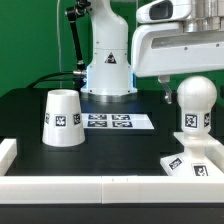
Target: Assemble lamp
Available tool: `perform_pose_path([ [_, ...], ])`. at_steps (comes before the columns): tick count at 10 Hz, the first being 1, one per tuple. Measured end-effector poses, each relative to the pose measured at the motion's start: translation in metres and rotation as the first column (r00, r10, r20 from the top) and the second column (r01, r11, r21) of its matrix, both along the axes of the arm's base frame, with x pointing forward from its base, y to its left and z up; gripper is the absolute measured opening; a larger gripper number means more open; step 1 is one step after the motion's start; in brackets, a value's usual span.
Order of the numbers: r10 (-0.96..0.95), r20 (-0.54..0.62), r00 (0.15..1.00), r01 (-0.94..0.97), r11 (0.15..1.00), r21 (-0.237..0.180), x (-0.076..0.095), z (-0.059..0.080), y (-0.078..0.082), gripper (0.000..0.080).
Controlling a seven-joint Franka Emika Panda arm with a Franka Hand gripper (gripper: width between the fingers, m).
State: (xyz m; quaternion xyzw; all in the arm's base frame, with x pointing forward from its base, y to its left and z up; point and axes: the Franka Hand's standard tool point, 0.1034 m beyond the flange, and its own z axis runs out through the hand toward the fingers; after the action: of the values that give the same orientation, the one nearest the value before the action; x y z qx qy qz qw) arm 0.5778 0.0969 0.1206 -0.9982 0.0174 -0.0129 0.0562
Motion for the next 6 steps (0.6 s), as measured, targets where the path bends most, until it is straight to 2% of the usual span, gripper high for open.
perform_pose_path([
  [2,-0.026,-0.004,1.000,0.026,1.000,0.001,0.000,0.000,0.000,0.0699],
  [5,-0.309,-0.040,0.950,0.309,0.951,0.002,-0.003,-0.001,0.014,0.0699],
  [6,-0.347,-0.045,0.937,0.347,0.938,0.001,-0.004,-0.001,0.014,0.0699],
])
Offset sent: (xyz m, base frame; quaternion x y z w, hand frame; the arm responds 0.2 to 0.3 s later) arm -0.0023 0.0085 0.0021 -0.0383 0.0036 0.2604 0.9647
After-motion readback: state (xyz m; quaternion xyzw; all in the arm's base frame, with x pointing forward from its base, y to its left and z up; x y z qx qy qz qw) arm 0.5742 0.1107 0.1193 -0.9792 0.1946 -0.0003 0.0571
